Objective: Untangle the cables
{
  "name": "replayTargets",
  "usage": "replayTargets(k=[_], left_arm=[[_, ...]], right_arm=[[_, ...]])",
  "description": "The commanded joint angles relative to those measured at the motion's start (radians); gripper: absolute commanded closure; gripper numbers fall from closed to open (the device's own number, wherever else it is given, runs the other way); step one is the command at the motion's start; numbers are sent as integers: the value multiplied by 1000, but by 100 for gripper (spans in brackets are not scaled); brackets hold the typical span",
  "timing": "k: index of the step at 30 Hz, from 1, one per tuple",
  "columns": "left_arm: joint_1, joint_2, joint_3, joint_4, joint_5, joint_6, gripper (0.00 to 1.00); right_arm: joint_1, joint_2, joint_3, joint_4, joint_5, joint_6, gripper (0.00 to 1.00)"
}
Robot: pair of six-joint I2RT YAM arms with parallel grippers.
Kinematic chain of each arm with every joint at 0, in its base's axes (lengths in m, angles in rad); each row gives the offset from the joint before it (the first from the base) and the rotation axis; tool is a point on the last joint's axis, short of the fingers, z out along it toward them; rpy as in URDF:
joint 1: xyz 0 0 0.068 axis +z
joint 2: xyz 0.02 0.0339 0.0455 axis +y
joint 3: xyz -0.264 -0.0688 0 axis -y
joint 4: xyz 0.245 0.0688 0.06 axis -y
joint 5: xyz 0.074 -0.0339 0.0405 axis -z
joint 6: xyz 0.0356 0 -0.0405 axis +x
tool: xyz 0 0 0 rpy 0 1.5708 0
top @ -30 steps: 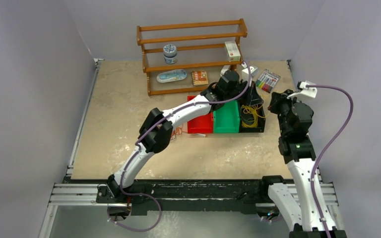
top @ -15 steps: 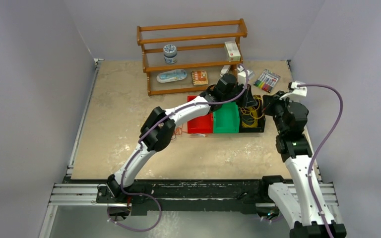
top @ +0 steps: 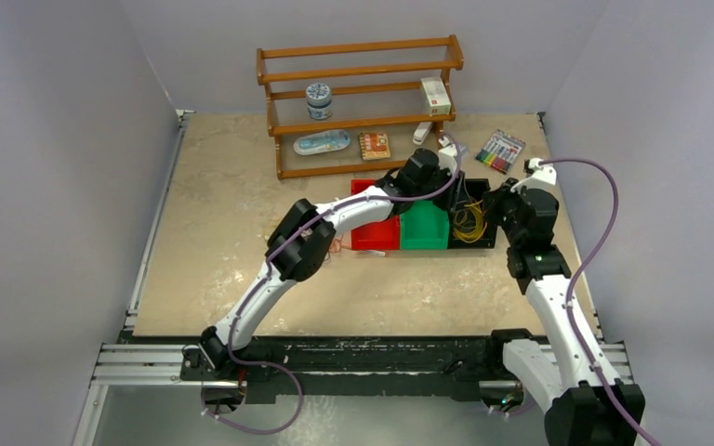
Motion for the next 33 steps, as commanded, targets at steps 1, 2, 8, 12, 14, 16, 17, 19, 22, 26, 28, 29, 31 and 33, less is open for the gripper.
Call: replayTargets(k=[1, 2, 8, 12, 14, 16, 17, 19, 22, 26, 28, 29, 31, 33], left_arm=[[-1, -102, -43, 19, -26, 40, 69], [0, -121, -59, 22, -32, 43, 67], [18, -242, -177, 40, -105, 53, 58], [42, -332, -266, 60, -154, 34, 37], [55, -380, -320, 82, -175, 17, 37], [67, -433, -367, 88, -202, 9, 36], [71, -461, -391, 85, -217, 9, 36], [76, -519, -432, 66, -253, 22, 36], [80, -615, -502, 23, -312, 51, 36], [93, -737, -585, -56, -345, 81, 36], [98, -798, -636, -102, -371, 107, 36], [100, -826, -655, -127, -391, 123, 36], [105, -899, -691, -183, -428, 152, 36], [107, -950, -719, -233, -471, 187, 36]], right_arm=[[-6, 15, 2, 57, 92, 7, 100], [-6, 21, 0, 62, 98, 5, 100], [-6, 62, -5, 101, 112, 1, 100], [-9, 87, -3, 129, 124, -4, 100], [-10, 105, 3, 145, 119, -9, 100], [-12, 123, 6, 167, 99, -14, 100], [-11, 134, 5, 183, 80, -17, 100], [-13, 159, 9, 206, 49, -17, 100], [-13, 204, 11, 225, 22, -11, 100], [-13, 292, 4, 239, 1, -3, 100], [-13, 334, -5, 263, -23, 0, 100], [-13, 361, -6, 271, -38, 0, 99], [-13, 419, 5, 272, -64, -10, 98], [-12, 478, 19, 272, -76, -26, 97]])
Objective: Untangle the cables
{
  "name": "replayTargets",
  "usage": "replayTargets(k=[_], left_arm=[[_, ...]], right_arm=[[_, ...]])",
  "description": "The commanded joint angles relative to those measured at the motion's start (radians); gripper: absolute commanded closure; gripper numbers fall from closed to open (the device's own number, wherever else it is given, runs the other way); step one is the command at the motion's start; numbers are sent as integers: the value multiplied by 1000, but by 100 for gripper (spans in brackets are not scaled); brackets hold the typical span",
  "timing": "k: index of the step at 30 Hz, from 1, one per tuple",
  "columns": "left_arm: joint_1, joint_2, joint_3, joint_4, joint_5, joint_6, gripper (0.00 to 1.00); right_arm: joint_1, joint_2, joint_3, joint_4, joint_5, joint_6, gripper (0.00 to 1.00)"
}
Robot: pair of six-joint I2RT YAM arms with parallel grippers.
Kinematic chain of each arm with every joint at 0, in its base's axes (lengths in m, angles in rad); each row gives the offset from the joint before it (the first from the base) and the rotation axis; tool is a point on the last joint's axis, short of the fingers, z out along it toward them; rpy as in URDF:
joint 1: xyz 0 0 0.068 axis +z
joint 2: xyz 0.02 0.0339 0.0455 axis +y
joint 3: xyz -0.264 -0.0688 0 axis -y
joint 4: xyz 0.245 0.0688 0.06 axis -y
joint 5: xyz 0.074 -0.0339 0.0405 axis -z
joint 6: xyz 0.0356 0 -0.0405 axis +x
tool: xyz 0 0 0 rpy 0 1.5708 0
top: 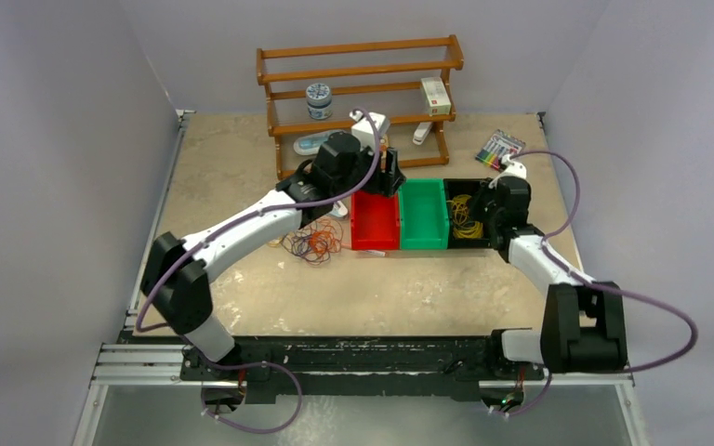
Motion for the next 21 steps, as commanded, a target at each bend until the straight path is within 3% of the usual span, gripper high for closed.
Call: replayTargets(k=[1, 12, 21], left_arm=[[14, -143, -56, -121, -124, 102, 36], [15, -211, -99, -188, -203, 162, 36], [14, -233, -103, -207, -236, 181, 35]], right_arm=[[-3, 105, 31, 58, -60, -28, 97], [-3, 315, 153, 52, -131, -73, 95], [-3, 202, 167, -35, -31, -85, 75]])
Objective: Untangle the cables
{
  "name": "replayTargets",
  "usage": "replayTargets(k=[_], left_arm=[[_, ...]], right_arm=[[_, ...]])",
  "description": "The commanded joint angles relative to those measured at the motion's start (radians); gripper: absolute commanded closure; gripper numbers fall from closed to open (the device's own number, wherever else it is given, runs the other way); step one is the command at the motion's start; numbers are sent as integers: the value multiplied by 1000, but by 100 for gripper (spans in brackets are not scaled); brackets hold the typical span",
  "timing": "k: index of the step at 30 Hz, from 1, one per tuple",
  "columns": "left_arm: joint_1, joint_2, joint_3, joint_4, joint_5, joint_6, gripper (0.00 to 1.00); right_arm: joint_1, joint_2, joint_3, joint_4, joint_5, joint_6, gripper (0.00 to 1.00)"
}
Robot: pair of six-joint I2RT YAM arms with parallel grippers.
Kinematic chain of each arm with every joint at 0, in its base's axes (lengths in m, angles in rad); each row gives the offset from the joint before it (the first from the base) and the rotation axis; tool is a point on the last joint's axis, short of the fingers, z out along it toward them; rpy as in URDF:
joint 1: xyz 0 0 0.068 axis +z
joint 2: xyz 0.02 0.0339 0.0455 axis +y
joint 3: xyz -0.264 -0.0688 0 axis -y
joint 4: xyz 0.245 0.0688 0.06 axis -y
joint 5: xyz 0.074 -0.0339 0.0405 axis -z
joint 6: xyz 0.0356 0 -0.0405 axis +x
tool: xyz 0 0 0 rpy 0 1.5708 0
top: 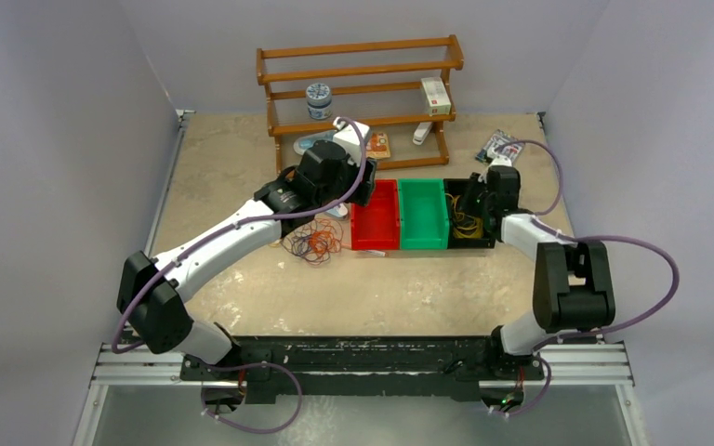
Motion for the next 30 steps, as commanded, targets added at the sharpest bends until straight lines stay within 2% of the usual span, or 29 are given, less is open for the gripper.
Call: replayTargets(k=[1, 6, 10, 13, 17, 27, 30], left_arm=[[6, -45, -4, 6, -37, 38, 35], [6, -50, -6, -2, -48, 47, 36], [7, -46, -9, -4, -45, 45, 35], [7, -42, -9, -4, -39, 45, 36], [6, -37, -8, -3, -33, 42, 35], [7, -42, -15, -2, -33, 41, 35], [7, -40, -15, -3, -32, 41, 35]], right_arm=[[-3, -111, 38, -47, 66, -22, 73], [-3, -190, 40, -117, 101, -24, 62], [-3, -240, 43, -125, 24, -34, 52], [-3, -219, 70, -138, -81, -68, 46], [-3, -136, 131, -200, -141, -139, 42], [-3, -21, 174, -183, -161, -158, 44], [-3, -19, 165, -177, -156, -146, 49]])
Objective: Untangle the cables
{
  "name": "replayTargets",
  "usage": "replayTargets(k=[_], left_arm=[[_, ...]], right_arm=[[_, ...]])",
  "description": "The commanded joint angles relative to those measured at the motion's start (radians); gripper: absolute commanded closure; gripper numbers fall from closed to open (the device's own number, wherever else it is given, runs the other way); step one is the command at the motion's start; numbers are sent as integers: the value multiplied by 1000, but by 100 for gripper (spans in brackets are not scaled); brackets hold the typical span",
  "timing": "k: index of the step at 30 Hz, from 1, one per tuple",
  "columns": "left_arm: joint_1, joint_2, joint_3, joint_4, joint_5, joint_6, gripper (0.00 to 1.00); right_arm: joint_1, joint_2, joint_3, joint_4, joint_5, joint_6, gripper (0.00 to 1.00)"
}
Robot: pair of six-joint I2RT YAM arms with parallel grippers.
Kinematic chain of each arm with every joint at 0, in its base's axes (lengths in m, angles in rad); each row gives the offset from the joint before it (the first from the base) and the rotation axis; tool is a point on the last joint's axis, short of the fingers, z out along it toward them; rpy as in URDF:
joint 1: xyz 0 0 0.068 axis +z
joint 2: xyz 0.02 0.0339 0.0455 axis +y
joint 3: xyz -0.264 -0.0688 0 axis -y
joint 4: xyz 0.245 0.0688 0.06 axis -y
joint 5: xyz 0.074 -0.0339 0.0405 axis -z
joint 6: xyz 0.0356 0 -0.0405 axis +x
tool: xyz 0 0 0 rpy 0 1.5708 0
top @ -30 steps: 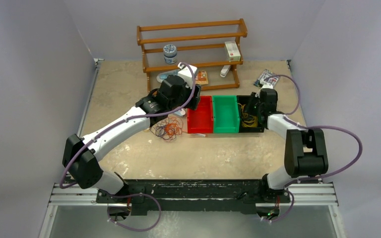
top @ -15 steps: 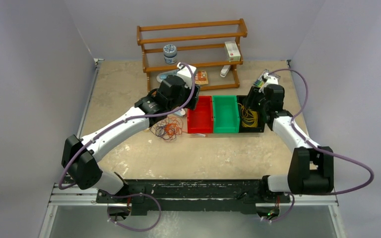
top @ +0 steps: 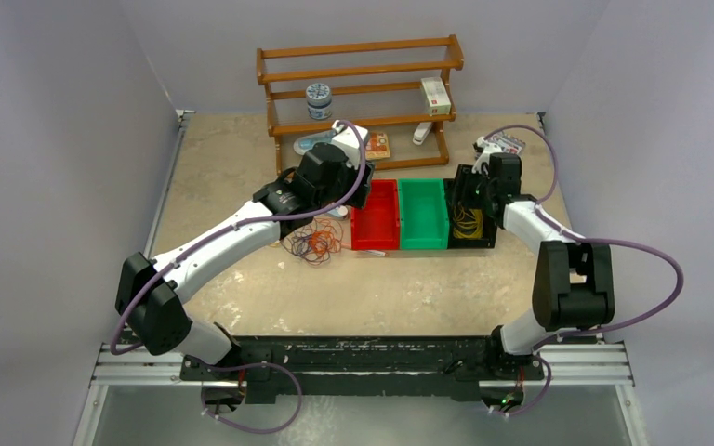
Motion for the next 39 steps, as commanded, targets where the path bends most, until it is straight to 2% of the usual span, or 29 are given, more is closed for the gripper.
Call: replayTargets(k=[1, 9, 13, 23, 33, 39], left_arm=[[8, -27, -2, 29, 2, 20, 35], [6, -24, -1, 32, 8, 18, 35], [6, -25, -2, 32, 8, 19, 36], [7, -21, -2, 32, 11, 18, 36], [6, -12, 2, 34, 13, 16, 36], [7, -3, 6, 32, 19, 15, 36]], right_arm=[[-2, -11, 27, 18, -13, -4, 52], [-2, -26, 0, 65, 8, 33, 71], [-2, -28, -7, 81, 18, 46, 75], [-2, -25, -17, 88, 58, 60, 92], [-2, 56, -8, 71, 104, 43, 95], [-2, 79, 10, 55, 109, 15, 90]])
